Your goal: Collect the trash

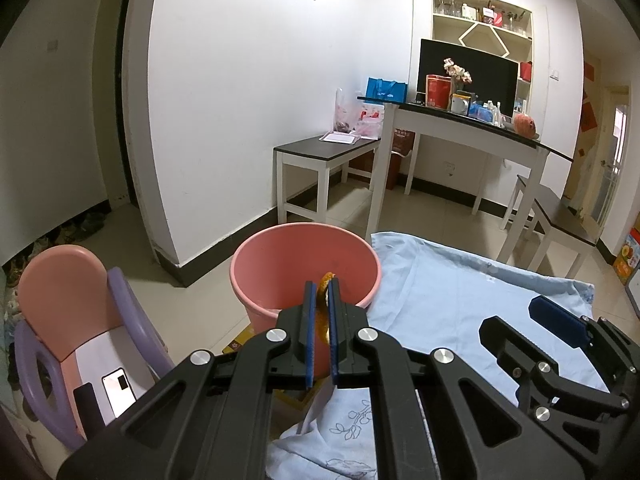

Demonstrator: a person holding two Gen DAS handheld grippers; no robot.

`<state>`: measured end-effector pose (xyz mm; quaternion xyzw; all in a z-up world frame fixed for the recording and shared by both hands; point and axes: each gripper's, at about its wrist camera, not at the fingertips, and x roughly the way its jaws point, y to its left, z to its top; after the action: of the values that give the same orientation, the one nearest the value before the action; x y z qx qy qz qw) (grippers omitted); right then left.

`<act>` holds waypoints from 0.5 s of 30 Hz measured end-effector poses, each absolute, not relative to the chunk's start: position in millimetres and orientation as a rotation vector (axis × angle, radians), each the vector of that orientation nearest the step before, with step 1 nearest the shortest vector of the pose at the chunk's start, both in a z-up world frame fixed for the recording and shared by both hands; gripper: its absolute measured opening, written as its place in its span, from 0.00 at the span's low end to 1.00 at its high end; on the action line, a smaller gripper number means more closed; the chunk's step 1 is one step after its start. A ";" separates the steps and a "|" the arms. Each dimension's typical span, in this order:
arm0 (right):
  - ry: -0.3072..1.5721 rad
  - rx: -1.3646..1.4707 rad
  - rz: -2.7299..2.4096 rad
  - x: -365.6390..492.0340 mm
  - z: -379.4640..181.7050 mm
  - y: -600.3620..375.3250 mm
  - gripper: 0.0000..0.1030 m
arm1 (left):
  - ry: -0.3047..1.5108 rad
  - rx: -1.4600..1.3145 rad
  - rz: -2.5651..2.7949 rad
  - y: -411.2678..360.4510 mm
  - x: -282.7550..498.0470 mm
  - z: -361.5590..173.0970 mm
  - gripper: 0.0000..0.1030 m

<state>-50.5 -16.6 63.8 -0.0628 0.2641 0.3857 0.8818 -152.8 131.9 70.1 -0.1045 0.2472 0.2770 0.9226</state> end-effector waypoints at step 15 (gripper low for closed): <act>0.540 -0.126 0.810 -51.3 69.8 -15.1 0.58 | 0.507 -0.211 0.569 128.9 -151.6 71.4 0.05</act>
<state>-51.3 -15.1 69.8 -0.0607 0.2594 0.3891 0.8818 -151.6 128.9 71.4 -0.1028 0.2471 0.2769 0.9229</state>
